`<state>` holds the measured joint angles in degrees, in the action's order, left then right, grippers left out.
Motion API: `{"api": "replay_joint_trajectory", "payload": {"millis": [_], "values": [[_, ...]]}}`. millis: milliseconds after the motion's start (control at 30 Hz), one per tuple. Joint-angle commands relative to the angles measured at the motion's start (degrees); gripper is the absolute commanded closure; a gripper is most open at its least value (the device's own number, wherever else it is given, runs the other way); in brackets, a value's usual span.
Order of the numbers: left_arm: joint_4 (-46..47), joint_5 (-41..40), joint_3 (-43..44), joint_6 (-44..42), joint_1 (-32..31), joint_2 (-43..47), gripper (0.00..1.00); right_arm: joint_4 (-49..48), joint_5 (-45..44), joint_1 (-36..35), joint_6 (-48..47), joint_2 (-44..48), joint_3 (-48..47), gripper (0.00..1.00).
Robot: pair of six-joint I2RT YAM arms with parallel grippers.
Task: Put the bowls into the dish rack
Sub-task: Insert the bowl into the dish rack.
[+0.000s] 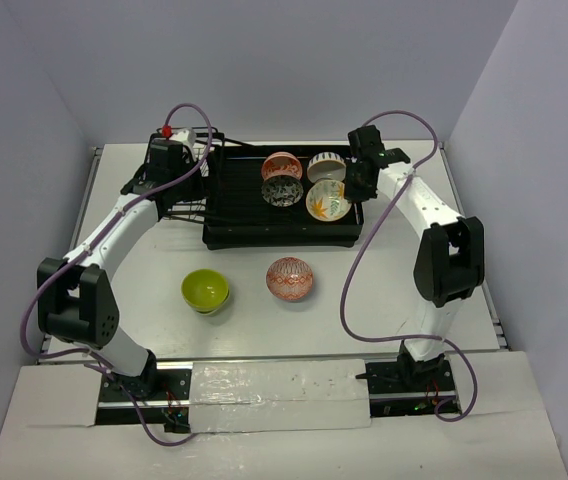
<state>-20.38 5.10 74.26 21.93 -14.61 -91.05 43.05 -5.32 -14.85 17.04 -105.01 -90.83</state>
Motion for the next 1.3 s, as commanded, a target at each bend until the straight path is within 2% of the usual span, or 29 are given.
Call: {"api": "replay_joint_trajectory", "payload": {"millis": [0,167,433,833,933,1067,1267], "values": [[-0.9,-0.4,-0.2,-0.6,-0.2,3.1,0.01,3.7,2.2,-0.7,-1.5,-1.8,-0.5,1.00],[-0.9,0.1,0.3,-0.3,-0.2,2.7,0.01,-0.3,0.4,-0.6,-4.6,3.3,3.3,1.00],[-0.8,1.1,1.2,0.3,-0.2,2.0,0.01,-6.1,-4.3,-0.8,-6.8,8.9,3.1,1.00],[-0.4,-0.4,-0.3,-0.3,0.0,4.3,0.01,-13.9,-3.6,-2.2,-13.0,13.3,6.0,1.00],[-0.5,-0.6,-0.6,-0.1,0.3,4.7,0.01,-15.9,-5.2,-3.9,-15.1,13.1,6.9,1.00],[-1.1,0.0,0.3,0.1,0.6,5.5,0.01,-23.4,-7.4,-6.9,-19.3,16.3,11.0,1.00],[-1.5,2.2,0.7,1.0,0.9,7.1,0.01,-27.6,-10.7,-10.7,-22.8,18.6,12.6,1.00]]}}
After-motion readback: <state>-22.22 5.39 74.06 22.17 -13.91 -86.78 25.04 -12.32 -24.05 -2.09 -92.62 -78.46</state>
